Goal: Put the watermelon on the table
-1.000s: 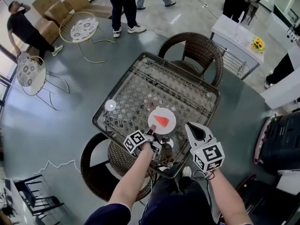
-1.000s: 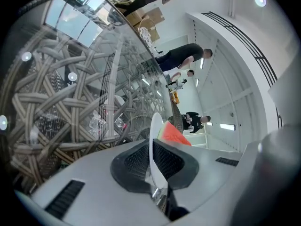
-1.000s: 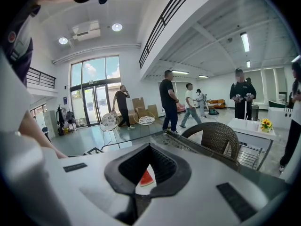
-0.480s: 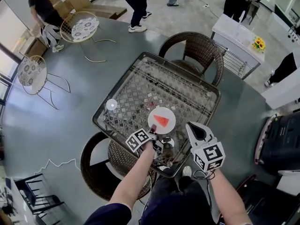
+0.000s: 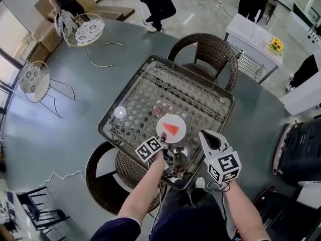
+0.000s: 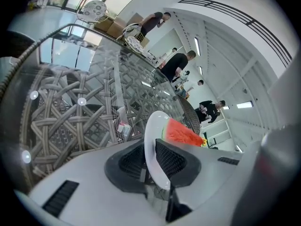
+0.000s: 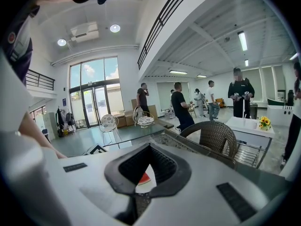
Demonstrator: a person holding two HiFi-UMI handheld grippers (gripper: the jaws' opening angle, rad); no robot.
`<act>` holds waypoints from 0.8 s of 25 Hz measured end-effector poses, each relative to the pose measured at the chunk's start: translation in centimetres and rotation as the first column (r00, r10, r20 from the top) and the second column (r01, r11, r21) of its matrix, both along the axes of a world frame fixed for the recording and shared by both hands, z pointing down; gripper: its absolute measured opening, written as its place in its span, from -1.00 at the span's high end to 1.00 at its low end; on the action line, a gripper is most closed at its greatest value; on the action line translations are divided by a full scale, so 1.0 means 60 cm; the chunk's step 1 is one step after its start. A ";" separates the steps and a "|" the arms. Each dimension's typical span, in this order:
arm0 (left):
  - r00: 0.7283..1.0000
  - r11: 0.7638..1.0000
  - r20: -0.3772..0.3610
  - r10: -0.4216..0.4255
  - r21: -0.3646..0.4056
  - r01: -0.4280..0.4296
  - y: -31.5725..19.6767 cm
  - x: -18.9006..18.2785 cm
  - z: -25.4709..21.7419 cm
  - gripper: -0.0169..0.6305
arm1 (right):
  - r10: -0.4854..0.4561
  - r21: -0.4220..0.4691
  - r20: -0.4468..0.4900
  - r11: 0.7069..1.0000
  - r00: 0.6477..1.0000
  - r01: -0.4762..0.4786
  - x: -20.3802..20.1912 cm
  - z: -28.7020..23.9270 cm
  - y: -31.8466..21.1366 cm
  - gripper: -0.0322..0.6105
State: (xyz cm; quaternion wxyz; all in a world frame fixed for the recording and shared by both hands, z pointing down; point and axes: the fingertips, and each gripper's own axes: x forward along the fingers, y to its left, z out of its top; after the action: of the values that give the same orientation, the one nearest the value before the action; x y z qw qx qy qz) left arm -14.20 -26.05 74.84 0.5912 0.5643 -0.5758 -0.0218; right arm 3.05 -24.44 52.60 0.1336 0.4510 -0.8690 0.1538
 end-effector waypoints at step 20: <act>0.922 0.972 0.316 0.224 0.002 -0.237 0.000 0.001 -0.012 0.51 | 0.000 -0.011 0.007 1.000 1.000 0.000 -0.003 0.003 0.001 0.89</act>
State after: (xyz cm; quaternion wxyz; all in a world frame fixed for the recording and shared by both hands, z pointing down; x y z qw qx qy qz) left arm -14.12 -26.02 74.12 0.4790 0.6361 -0.5915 0.1263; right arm 2.87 -24.36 52.78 0.1330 0.4496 -0.8686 0.1602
